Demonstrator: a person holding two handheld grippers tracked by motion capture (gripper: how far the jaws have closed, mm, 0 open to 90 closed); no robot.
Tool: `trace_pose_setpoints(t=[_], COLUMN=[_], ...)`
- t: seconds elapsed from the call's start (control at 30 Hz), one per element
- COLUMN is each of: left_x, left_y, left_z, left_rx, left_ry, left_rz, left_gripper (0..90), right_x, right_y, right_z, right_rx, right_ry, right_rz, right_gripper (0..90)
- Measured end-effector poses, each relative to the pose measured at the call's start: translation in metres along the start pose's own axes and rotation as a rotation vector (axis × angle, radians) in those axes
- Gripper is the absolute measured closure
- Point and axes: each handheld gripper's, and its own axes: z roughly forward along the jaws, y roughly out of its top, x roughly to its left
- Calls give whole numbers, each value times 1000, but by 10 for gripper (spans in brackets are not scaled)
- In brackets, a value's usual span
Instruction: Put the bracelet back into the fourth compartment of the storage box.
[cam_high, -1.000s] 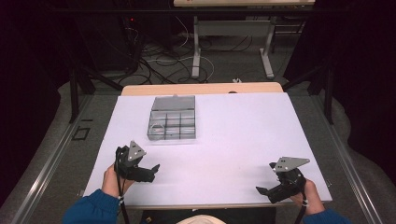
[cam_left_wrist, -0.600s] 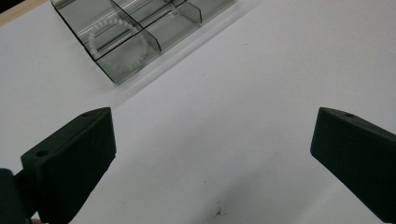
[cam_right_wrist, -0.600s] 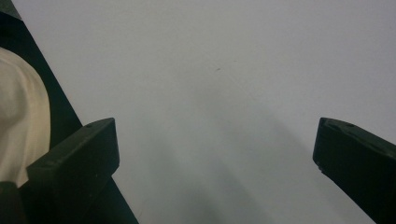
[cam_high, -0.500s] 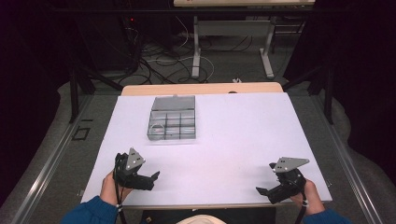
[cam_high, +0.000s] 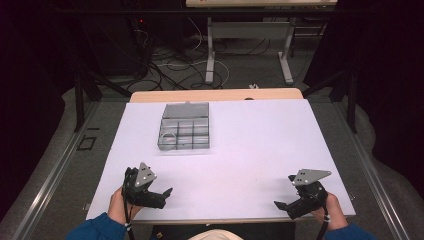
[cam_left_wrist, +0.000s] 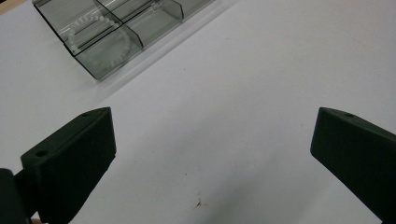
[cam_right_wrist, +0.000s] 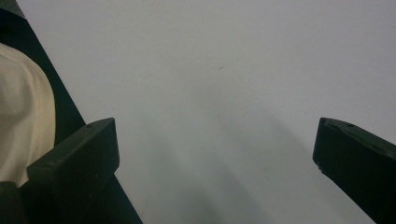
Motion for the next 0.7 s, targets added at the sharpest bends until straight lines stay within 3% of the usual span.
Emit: trace_pose_setpoints(t=[0.7], left_x=[-1], left_y=[-1], left_z=[0], left_rx=[1], left_ry=[-5], left_rz=[7], left_gripper=[2], right_x=[1], right_y=[-1], right_z=[0], right_rx=[8], right_ry=[4], right_rz=[10], right_gripper=[0])
